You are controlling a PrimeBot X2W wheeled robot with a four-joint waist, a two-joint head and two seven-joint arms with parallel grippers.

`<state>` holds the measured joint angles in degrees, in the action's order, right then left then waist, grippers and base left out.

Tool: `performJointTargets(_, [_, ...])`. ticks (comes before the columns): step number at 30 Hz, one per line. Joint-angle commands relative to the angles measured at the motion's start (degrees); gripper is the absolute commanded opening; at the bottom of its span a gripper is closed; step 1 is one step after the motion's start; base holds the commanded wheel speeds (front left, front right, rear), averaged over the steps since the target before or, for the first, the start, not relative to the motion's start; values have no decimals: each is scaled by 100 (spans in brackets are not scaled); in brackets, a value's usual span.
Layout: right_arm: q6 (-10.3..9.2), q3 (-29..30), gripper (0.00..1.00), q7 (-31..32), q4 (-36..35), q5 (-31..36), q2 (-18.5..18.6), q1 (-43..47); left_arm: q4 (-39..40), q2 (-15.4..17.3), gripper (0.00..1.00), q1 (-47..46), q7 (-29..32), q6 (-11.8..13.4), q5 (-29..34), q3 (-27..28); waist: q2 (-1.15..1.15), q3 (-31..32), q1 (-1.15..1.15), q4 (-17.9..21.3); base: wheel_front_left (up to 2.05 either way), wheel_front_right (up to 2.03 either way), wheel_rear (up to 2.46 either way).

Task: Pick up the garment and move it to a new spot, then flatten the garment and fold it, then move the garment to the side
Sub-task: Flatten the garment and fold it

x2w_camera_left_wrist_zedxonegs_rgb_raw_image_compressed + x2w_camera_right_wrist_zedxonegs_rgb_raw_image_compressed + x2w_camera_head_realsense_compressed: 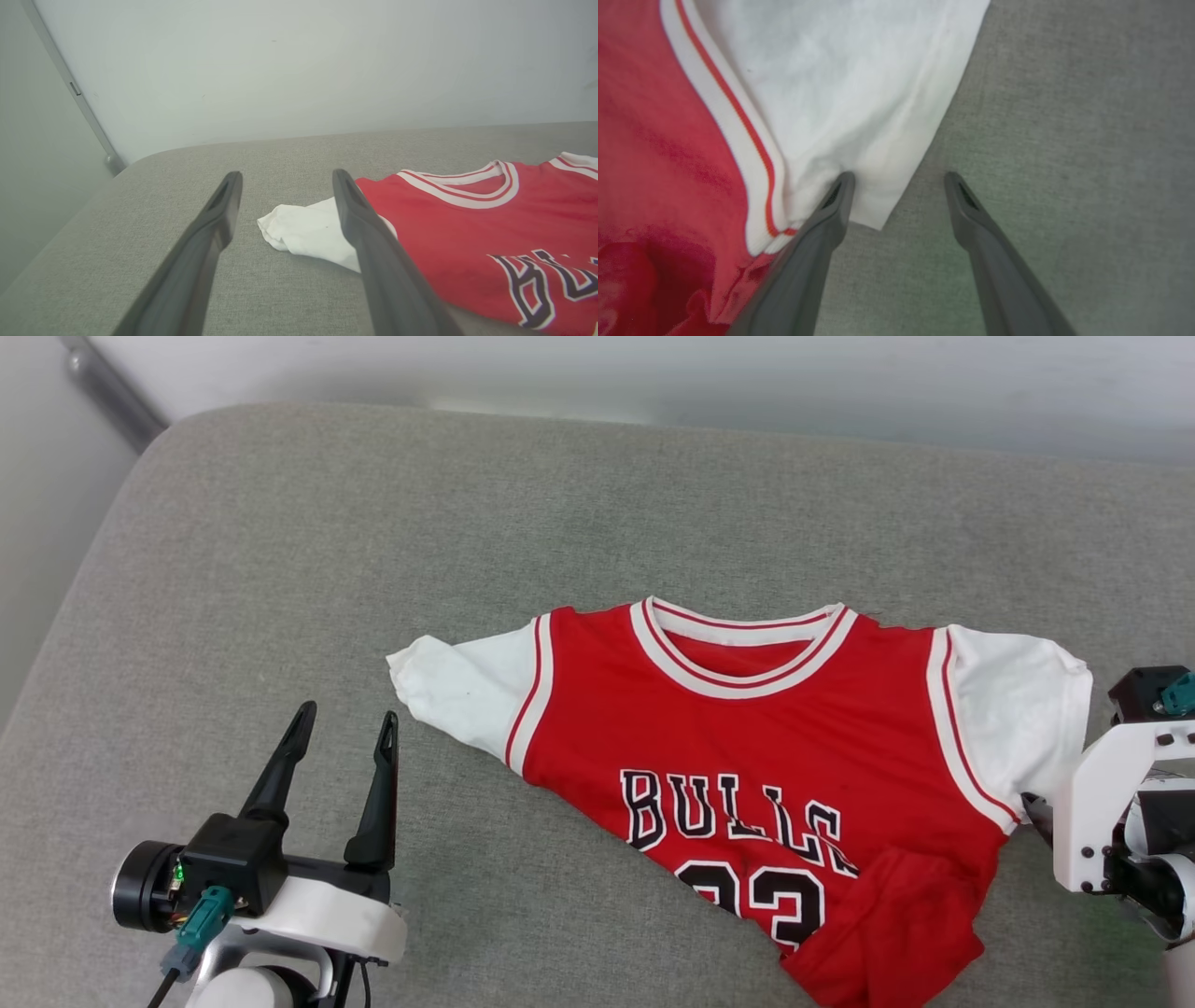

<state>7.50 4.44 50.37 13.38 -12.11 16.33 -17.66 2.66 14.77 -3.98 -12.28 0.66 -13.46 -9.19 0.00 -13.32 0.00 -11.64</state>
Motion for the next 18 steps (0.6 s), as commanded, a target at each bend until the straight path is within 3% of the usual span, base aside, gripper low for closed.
performJointTargets(1, [-2, 1, 100, -63, 95, 12, -42, -37, 9, -9, 100, -67, 8, 16, -37, -15, 0, -44, 0, -61, 0, 0, 0])
performJointTargets(3, [-2, -23, 100, -160, 231, -1, -105, 8, 4, -3, 100, -60, 27, 26, -45, -22, 0, -66, 0, -90, 0, 0, 0])
performJointTargets(4, [-2, -53, 95, -203, 293, -27, -127, 40, -2, 0, 100, -53, 30, 30, -60, -17, 0, -70, 0, -97, 0, 0, 0])
performJointTargets(5, [-2, -67, 41, -251, 351, -42, -138, 77, -9, 4, 100, -43, 36, 38, -81, -11, 0, -68, 0, -99, 0, 0, 0])
performJointTargets(6, [-2, -80, 0, -300, 393, -60, -134, 119, -17, 13, 100, -28, 48, 43, -84, -4, 0, -61, 0, -97, 0, 0, 0])
performJointTargets(18, [-5, 326, 0, -779, 304, 89, 285, 451, -50, 97, 100, 195, 249, 130, -236, 89, 0, 283, 0, 306, 0, 0, 0])
